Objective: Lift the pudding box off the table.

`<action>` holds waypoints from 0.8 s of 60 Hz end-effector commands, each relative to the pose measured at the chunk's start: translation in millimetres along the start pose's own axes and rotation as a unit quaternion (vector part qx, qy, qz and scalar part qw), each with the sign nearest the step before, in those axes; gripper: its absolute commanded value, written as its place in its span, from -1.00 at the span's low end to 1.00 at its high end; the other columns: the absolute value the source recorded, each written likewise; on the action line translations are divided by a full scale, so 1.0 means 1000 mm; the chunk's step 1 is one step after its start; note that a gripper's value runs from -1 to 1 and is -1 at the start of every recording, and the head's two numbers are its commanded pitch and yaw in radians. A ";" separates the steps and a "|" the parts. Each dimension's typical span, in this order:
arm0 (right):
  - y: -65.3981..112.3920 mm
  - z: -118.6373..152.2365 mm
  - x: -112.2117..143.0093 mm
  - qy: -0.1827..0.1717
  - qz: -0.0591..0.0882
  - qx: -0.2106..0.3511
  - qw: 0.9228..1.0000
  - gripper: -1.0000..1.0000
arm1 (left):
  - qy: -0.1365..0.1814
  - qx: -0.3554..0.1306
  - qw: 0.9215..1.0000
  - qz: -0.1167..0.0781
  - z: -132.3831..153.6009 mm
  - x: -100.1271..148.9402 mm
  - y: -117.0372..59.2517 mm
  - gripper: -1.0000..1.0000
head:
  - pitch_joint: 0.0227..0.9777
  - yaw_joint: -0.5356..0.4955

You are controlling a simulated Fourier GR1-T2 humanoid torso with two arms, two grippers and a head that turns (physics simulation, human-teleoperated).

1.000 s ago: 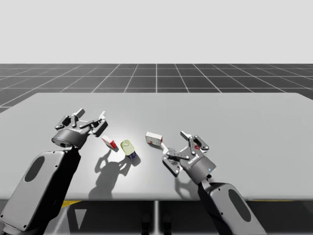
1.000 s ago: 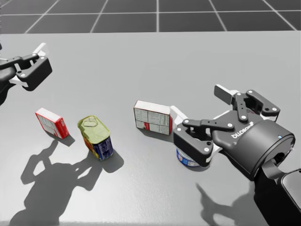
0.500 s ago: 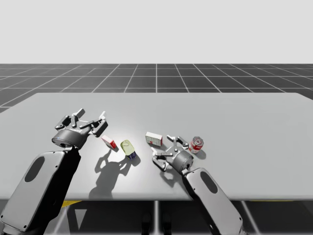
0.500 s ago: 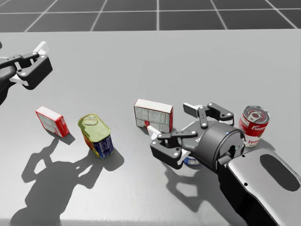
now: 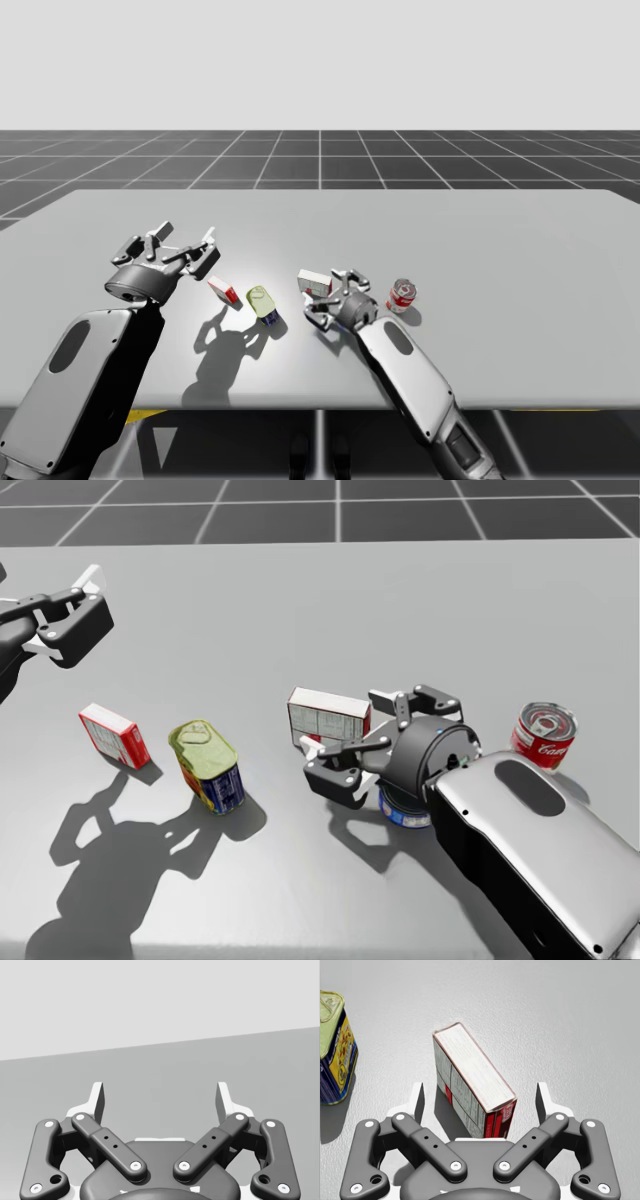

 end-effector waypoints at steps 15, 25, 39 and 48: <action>0.005 -0.001 0.000 0.019 0.009 0.003 1.000 1.00 | -0.001 0.000 1.000 0.001 0.000 0.000 0.001 -1.00 | 0.59 0.11; 0.000 0.005 -0.004 0.025 0.007 0.001 1.000 1.00 | -0.001 0.000 1.000 0.000 0.000 0.001 0.000 -1.00 | 0.55 0.11; -0.002 0.006 -0.004 0.021 0.012 -0.001 1.000 1.00 | -0.001 0.000 1.000 0.001 0.001 0.001 -0.001 -1.00 | 0.22 0.10; -0.003 0.008 -0.002 0.014 0.011 -0.005 1.000 1.00 | -0.001 0.001 1.000 0.001 0.001 0.000 -0.001 -1.00 | -0.01 0.09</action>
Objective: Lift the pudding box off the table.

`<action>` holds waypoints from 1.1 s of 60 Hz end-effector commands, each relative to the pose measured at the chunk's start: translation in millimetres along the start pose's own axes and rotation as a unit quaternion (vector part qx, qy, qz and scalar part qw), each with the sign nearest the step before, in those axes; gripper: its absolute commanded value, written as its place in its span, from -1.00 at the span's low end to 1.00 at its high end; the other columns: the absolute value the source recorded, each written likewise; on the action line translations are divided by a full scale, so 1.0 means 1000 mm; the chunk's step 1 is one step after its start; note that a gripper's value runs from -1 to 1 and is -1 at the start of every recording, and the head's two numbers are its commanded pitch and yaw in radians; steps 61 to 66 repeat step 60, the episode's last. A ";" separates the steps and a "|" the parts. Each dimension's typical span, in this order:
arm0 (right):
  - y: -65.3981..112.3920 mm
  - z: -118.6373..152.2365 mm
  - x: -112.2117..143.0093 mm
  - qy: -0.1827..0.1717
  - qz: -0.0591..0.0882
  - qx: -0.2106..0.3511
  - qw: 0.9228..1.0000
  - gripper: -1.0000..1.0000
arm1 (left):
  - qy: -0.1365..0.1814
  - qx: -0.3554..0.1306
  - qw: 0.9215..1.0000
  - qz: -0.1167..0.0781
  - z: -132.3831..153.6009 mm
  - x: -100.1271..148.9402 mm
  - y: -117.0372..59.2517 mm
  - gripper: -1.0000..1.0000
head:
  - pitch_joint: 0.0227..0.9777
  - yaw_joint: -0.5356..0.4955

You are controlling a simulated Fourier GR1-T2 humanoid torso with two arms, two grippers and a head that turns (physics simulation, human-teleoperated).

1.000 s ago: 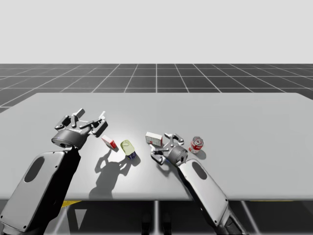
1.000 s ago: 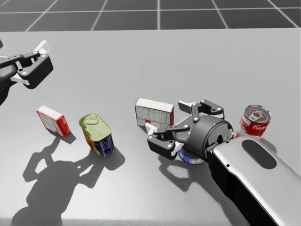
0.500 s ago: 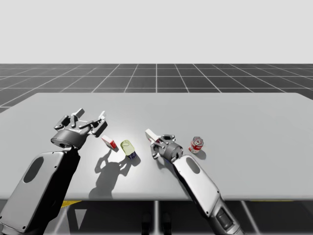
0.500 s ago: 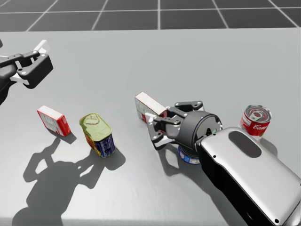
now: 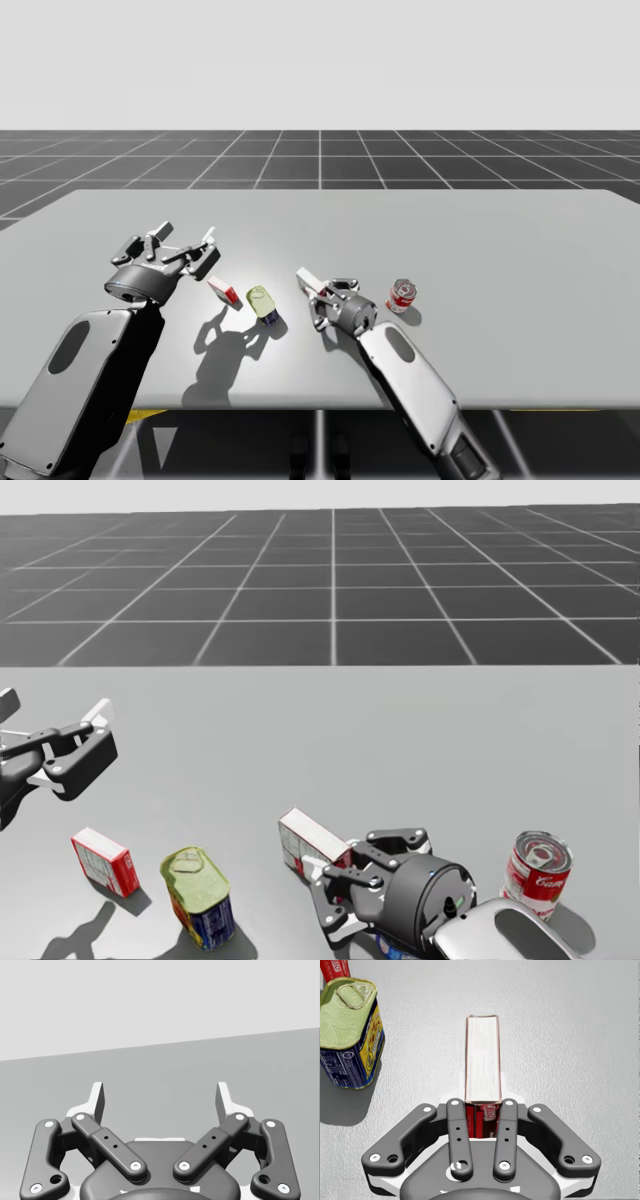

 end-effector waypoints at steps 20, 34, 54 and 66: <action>-0.010 0.009 0.009 -0.024 -0.008 -0.041 0.999 1.00 | -0.001 0.001 1.000 0.000 0.001 -0.001 -0.001 -1.00 | -0.13 0.07; -0.017 0.025 0.056 -0.081 -0.013 -0.073 0.994 1.00 | -0.003 0.000 1.000 0.000 0.000 0.000 -0.001 -1.00 | -0.13 0.07; -0.028 0.056 0.136 -0.187 -0.016 -0.113 0.976 1.00 | -0.004 -0.001 1.000 -0.001 0.001 0.001 -0.002 -1.00 | -0.13 0.08; -0.029 0.067 0.154 -0.223 -0.012 -0.122 0.967 1.00 | -0.005 -0.001 1.000 -0.001 0.001 0.001 -0.002 -1.00 | -0.13 0.08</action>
